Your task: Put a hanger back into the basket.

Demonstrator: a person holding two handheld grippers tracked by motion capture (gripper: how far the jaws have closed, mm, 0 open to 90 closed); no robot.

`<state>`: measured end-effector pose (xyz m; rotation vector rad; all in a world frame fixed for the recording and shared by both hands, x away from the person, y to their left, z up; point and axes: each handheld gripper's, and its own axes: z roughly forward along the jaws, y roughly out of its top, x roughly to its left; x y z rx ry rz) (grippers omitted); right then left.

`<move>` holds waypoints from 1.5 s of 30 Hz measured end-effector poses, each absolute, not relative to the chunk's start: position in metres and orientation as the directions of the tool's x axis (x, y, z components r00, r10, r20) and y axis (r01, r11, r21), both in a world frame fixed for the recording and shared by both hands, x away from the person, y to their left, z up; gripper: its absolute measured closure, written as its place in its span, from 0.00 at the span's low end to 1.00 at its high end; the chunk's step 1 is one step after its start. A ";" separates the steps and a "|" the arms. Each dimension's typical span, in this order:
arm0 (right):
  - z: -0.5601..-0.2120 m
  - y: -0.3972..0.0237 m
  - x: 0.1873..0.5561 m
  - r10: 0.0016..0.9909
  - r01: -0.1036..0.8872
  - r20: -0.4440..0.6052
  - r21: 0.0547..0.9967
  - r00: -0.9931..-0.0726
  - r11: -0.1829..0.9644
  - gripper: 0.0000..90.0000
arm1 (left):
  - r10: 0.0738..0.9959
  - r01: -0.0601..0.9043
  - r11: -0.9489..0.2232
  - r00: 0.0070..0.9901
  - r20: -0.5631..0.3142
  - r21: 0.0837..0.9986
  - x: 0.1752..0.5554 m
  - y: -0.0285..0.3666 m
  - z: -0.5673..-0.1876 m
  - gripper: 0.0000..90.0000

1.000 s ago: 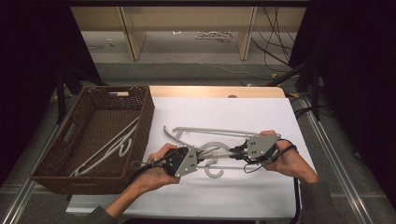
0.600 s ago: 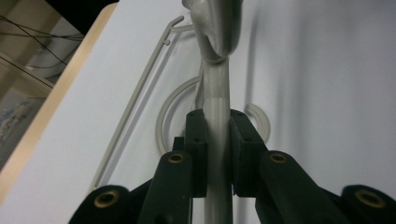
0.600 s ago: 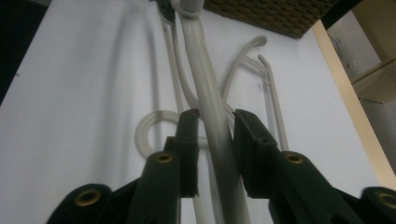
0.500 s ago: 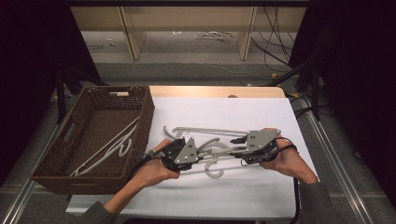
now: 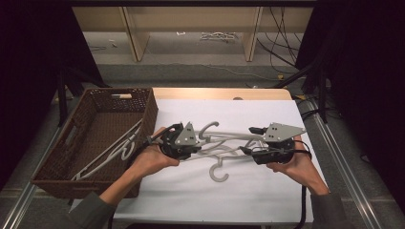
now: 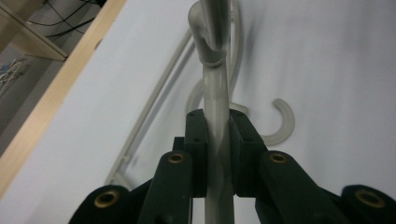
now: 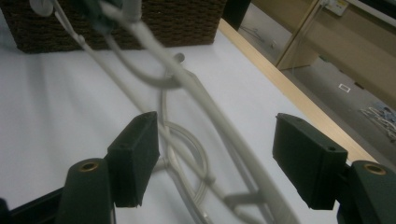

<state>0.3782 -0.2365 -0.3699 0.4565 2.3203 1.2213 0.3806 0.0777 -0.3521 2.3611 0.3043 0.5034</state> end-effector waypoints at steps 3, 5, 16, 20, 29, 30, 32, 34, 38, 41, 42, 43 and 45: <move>-0.370 -0.239 0.373 0.503 0.056 -0.264 0.843 -0.823 0.535 0.35 | 0.375 0.098 -0.713 0.890 0.259 0.695 0.384 0.085 -0.339 0.88; -0.369 -0.240 0.370 0.515 0.054 -0.266 0.850 -0.815 0.525 0.35 | 0.391 0.108 -0.702 0.885 0.254 0.704 0.386 0.089 -0.329 0.88; -0.370 -0.242 0.361 0.566 0.061 -0.243 0.883 -0.788 0.465 0.26 | 0.466 0.130 -0.617 0.855 0.228 0.776 0.391 0.121 -0.281 0.89; -0.373 -0.243 0.361 0.566 0.077 -0.232 0.881 -0.791 0.467 0.26 | 0.487 0.138 -0.613 0.842 0.234 0.778 0.391 0.134 -0.270 0.89; -0.383 -0.240 0.359 0.561 0.094 -0.218 0.876 -0.798 0.473 0.26 | 0.549 0.172 -0.588 0.803 0.234 0.791 0.390 0.171 -0.256 0.89; -0.384 -0.240 0.359 0.559 0.099 -0.212 0.875 -0.801 0.474 0.26 | 0.559 0.178 -0.580 0.796 0.230 0.795 0.390 0.175 -0.255 0.89; -0.385 -0.239 0.359 0.566 0.098 -0.212 0.879 -0.797 0.467 0.26 | 0.576 0.188 -0.572 0.785 0.228 0.798 0.390 0.184 -0.255 0.89; -0.387 -0.239 0.358 0.563 0.099 -0.211 0.877 -0.799 0.470 0.26 | 0.587 0.195 -0.579 0.774 0.239 0.792 0.390 0.193 -0.253 0.89; -0.389 -0.238 0.355 0.563 0.103 -0.211 0.875 -0.799 0.473 0.26 | 0.622 0.216 -0.564 0.746 0.239 0.797 0.391 0.211 -0.254 0.89; -0.391 -0.236 0.353 0.568 0.097 -0.218 0.876 -0.793 0.472 0.26 | 0.640 0.226 -0.565 0.727 0.249 0.793 0.393 0.226 -0.255 0.89; -0.391 -0.236 0.353 0.571 0.095 -0.219 0.878 -0.791 0.469 0.26 | 0.649 0.232 -0.563 0.719 0.250 0.793 0.393 0.231 -0.256 0.89; -0.391 -0.236 0.352 0.573 0.096 -0.213 0.882 -0.792 0.462 0.26 | 0.655 0.239 -0.567 0.711 0.256 0.788 0.393 0.236 -0.256 0.89; -0.393 -0.235 0.350 0.571 0.096 -0.209 0.884 -0.794 0.458 0.26 | 0.670 0.247 -0.572 0.691 0.272 0.782 0.393 0.245 -0.258 0.89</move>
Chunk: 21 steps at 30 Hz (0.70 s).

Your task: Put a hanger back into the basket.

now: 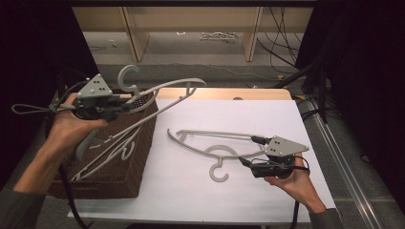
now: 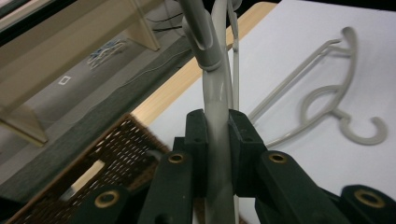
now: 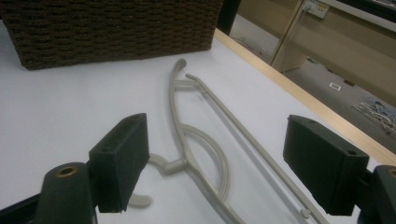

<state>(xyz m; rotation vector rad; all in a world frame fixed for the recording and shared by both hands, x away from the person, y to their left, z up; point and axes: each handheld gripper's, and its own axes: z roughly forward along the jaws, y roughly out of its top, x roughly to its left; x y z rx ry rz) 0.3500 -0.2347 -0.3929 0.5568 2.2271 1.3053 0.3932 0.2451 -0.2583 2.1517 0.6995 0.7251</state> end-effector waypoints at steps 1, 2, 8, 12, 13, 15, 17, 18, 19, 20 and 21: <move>-0.394 -0.234 0.349 0.573 0.096 -0.211 0.884 -0.792 0.458 0.26 | 0.673 0.251 -0.575 0.686 0.276 0.779 0.393 0.250 -0.259 0.89; -0.395 -0.234 0.349 0.566 0.095 -0.212 0.881 -0.797 0.464 0.26 | 0.679 0.254 -0.575 0.679 0.280 0.778 0.393 0.255 -0.260 0.89; -0.402 -0.231 0.344 0.568 0.104 -0.204 0.880 -0.797 0.463 0.26 | 0.725 0.271 -0.547 0.626 0.286 0.792 0.396 0.283 -0.272 0.89; -0.404 -0.229 0.341 0.565 0.100 -0.206 0.881 -0.799 0.462 0.26 | 0.752 0.293 -0.530 0.596 0.282 0.795 0.394 0.302 -0.279 0.89; -0.405 -0.229 0.340 0.568 0.102 -0.202 0.883 -0.798 0.457 0.26 | 0.759 0.298 -0.527 0.587 0.282 0.796 0.393 0.307 -0.281 0.89; -0.406 -0.229 0.339 0.570 0.104 -0.201 0.883 -0.797 0.457 0.27 | 0.768 0.307 -0.522 0.575 0.282 0.796 0.392 0.314 -0.284 0.89; -0.407 -0.230 0.338 0.580 0.105 -0.199 0.887 -0.790 0.449 0.27 | 0.771 0.314 -0.529 0.566 0.292 0.788 0.392 0.322 -0.286 0.89; -0.408 -0.231 0.337 0.581 0.106 -0.199 0.887 -0.789 0.449 0.27 | 0.770 0.317 -0.536 0.564 0.299 0.783 0.392 0.325 -0.287 0.89; -0.409 -0.231 0.337 0.586 0.106 -0.198 0.890 -0.786 0.443 0.26 | 0.772 0.323 -0.539 0.558 0.304 0.778 0.392 0.328 -0.288 0.89; -0.409 -0.232 0.336 0.587 0.111 -0.194 0.890 -0.786 0.442 0.26 | 0.786 0.335 -0.531 0.538 0.304 0.778 0.390 0.330 -0.290 0.89; -0.410 -0.233 0.335 0.583 0.118 -0.189 0.887 -0.790 0.447 0.26 | 0.787 0.339 -0.536 0.533 0.311 0.773 0.389 0.332 -0.291 0.89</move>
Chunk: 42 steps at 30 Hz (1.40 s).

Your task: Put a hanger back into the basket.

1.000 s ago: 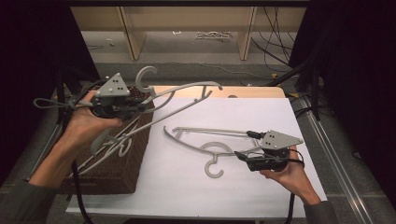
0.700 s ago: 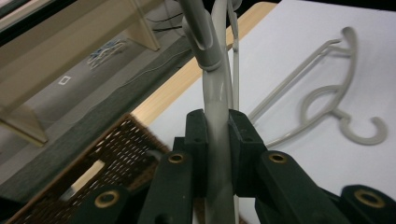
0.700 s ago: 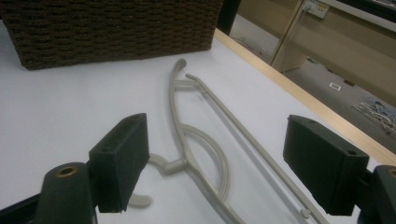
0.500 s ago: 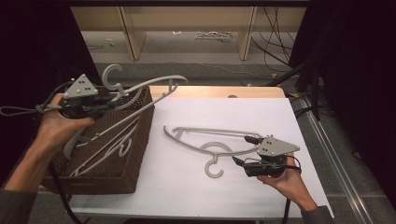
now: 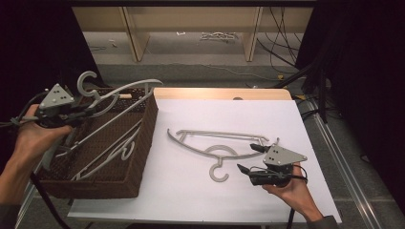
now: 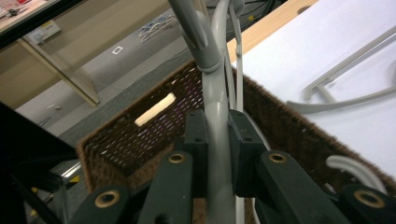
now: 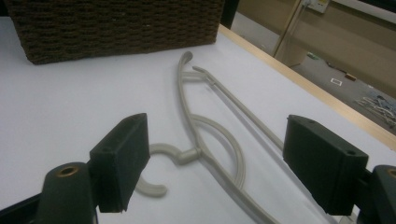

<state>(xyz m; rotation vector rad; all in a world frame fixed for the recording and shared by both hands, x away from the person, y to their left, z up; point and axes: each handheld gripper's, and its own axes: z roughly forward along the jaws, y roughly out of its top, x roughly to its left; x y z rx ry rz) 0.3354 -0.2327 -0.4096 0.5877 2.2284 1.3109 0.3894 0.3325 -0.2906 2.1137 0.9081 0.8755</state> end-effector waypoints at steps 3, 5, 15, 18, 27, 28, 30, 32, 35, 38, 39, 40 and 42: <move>-0.412 -0.233 0.334 0.588 0.119 -0.187 0.889 -0.787 0.442 0.26 | 0.787 0.354 -0.546 0.527 0.320 0.759 0.388 0.340 -0.294 0.89; -0.413 -0.234 0.334 0.589 0.121 -0.187 0.888 -0.786 0.444 0.27 | 0.793 0.360 -0.541 0.519 0.319 0.760 0.388 0.343 -0.298 0.89; -0.414 -0.237 0.333 0.589 0.131 -0.180 0.886 -0.788 0.445 0.27 | 0.814 0.401 -0.530 0.487 0.316 0.747 0.386 0.360 -0.314 0.89; -0.415 -0.237 0.333 0.592 0.127 -0.181 0.889 -0.786 0.441 0.27 | 0.813 0.413 -0.539 0.482 0.326 0.734 0.387 0.363 -0.319 0.89; -0.416 -0.237 0.334 0.591 0.133 -0.175 0.888 -0.787 0.441 0.26 | 0.804 0.432 -0.561 0.489 0.339 0.706 0.392 0.356 -0.335 0.89; -0.416 -0.237 0.334 0.591 0.134 -0.174 0.888 -0.788 0.440 0.27 | 0.798 0.436 -0.568 0.498 0.339 0.698 0.393 0.354 -0.338 0.89; -0.416 -0.237 0.333 0.587 0.139 -0.172 0.884 -0.791 0.446 0.27 | 0.791 0.438 -0.585 0.497 0.358 0.683 0.395 0.349 -0.343 0.89; -0.416 -0.238 0.333 0.587 0.139 -0.174 0.883 -0.791 0.449 0.26 | 0.793 0.440 -0.579 0.502 0.347 0.687 0.395 0.347 -0.345 0.89; -0.417 -0.237 0.334 0.590 0.138 -0.172 0.886 -0.789 0.443 0.27 | 0.800 0.442 -0.569 0.493 0.342 0.694 0.396 0.345 -0.348 0.89; -0.418 -0.237 0.334 0.581 0.142 -0.172 0.879 -0.795 0.454 0.27 | 0.793 0.443 -0.581 0.495 0.355 0.682 0.397 0.345 -0.352 0.89; -0.418 -0.237 0.334 0.581 0.142 -0.172 0.879 -0.795 0.455 0.27 | 0.788 0.440 -0.590 0.496 0.364 0.677 0.396 0.345 -0.353 0.89; -0.418 -0.236 0.334 0.581 0.141 -0.173 0.879 -0.795 0.455 0.27 | 0.782 0.432 -0.598 0.501 0.371 0.675 0.396 0.345 -0.354 0.89; -0.418 -0.236 0.334 0.578 0.141 -0.172 0.878 -0.797 0.457 0.27 | 0.763 0.419 -0.621 0.516 0.389 0.662 0.396 0.346 -0.355 0.88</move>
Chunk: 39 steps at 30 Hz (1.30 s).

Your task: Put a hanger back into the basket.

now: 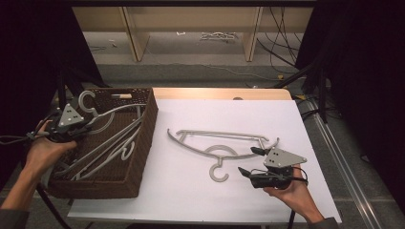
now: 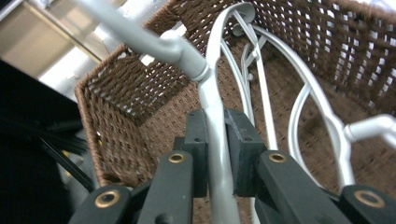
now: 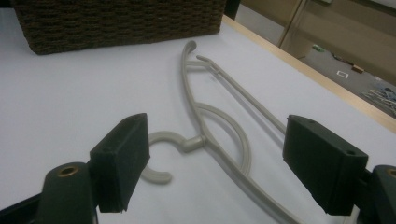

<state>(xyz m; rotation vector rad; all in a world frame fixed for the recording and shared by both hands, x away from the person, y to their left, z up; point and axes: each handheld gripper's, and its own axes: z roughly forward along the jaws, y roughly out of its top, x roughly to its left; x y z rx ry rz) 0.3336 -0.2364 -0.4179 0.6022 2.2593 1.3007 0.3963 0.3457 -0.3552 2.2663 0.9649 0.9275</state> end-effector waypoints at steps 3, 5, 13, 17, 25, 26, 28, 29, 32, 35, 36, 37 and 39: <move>-0.419 -0.236 0.334 0.581 0.137 -0.174 0.882 -0.795 0.452 0.27 | 0.756 0.412 -0.632 0.515 0.404 0.656 0.395 0.347 -0.357 0.88; -0.420 -0.236 0.334 0.579 0.142 -0.172 0.879 -0.797 0.456 0.27 | 0.751 0.405 -0.636 0.521 0.405 0.657 0.396 0.347 -0.357 0.88; -0.420 -0.236 0.335 0.579 0.139 -0.173 0.879 -0.797 0.455 0.27 | 0.733 0.397 -0.659 0.528 0.428 0.638 0.411 0.355 -0.350 0.90; -0.421 -0.238 0.335 0.580 0.156 -0.165 0.873 -0.798 0.462 0.27 | 0.714 0.378 -0.678 0.541 0.445 0.630 0.413 0.351 -0.346 0.91; -0.420 -0.237 0.335 0.578 0.150 -0.166 0.876 -0.799 0.459 0.27 | 0.708 0.368 -0.681 0.554 0.439 0.633 0.415 0.355 -0.353 0.90; -0.421 -0.237 0.335 0.580 0.148 -0.168 0.877 -0.797 0.457 0.27 | 0.704 0.370 -0.685 0.556 0.442 0.627 0.415 0.356 -0.354 0.90; -0.421 -0.237 0.335 0.581 0.148 -0.169 0.877 -0.796 0.457 0.27 | 0.701 0.375 -0.689 0.561 0.440 0.620 0.415 0.357 -0.359 0.90; -0.421 -0.237 0.336 0.580 0.146 -0.170 0.877 -0.797 0.458 0.27 | 0.705 0.379 -0.682 0.567 0.426 0.625 0.413 0.357 -0.362 0.89; -0.421 -0.238 0.336 0.579 0.155 -0.164 0.874 -0.799 0.461 0.27 | 0.713 0.397 -0.670 0.578 0.396 0.628 0.409 0.356 -0.367 0.87; -0.421 -0.238 0.336 0.579 0.155 -0.163 0.874 -0.799 0.461 0.27 | 0.705 0.422 -0.678 0.605 0.370 0.602 0.407 0.352 -0.373 0.86; -0.421 -0.238 0.336 0.579 0.155 -0.164 0.873 -0.799 0.462 0.27 | 0.697 0.426 -0.686 0.618 0.364 0.590 0.407 0.350 -0.375 0.85; -0.421 -0.237 0.336 0.577 0.153 -0.167 0.873 -0.799 0.464 0.27 | 0.689 0.432 -0.693 0.632 0.354 0.577 0.406 0.348 -0.376 0.84; -0.421 -0.237 0.336 0.578 0.153 -0.166 0.874 -0.799 0.462 0.27 | 0.683 0.441 -0.694 0.654 0.325 0.569 0.406 0.346 -0.380 0.84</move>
